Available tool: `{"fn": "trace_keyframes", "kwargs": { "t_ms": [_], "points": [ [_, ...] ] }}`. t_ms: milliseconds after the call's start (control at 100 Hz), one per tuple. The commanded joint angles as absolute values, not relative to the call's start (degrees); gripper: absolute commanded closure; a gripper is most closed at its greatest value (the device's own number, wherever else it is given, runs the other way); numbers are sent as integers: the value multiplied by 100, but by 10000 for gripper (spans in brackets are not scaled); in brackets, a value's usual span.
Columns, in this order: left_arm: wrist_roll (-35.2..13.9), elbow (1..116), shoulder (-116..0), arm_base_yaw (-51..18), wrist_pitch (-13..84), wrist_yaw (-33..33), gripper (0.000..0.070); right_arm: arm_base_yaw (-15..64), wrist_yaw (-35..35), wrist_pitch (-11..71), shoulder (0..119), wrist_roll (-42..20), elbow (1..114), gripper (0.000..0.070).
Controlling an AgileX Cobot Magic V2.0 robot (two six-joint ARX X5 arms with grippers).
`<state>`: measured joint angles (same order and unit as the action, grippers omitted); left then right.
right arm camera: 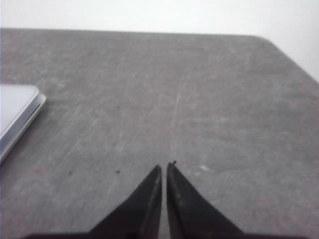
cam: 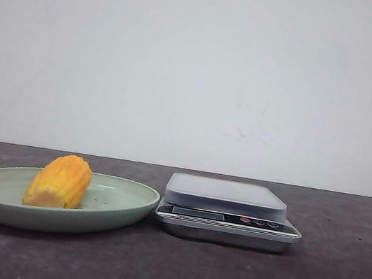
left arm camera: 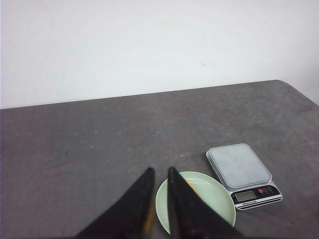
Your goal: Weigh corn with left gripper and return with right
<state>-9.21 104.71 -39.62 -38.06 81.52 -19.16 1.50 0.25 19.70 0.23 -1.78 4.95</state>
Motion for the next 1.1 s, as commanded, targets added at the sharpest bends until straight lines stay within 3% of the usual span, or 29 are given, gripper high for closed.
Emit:
{"fn": "trace_keyframes", "kwargs": {
  "t_ms": [0,290,390,470,660,1090],
  "points": [
    [-952,10613,-4003,-3844,8388,-1905,700,152,-8,2126,21,-237,480,690],
    [-952,10613,-4003,-3844,8388,-1905,700,152,-23,2102,21,-193,427,690],
    [-952,10613,-4003,-3844,8388,-1905,700,185,-209,1682,21,-189,318,690],
    [-952,10613,-4003,-3844,8388,-1905,700,198,-482,891,21,-202,62,690],
    [-954,10613,-4003,-3844,8388,-1905,700,189,-449,552,21,-196,78,690],
    [-954,10613,-4003,-3844,8388,-1905,700,189,-451,464,21,-196,78,690]
  ]
}}
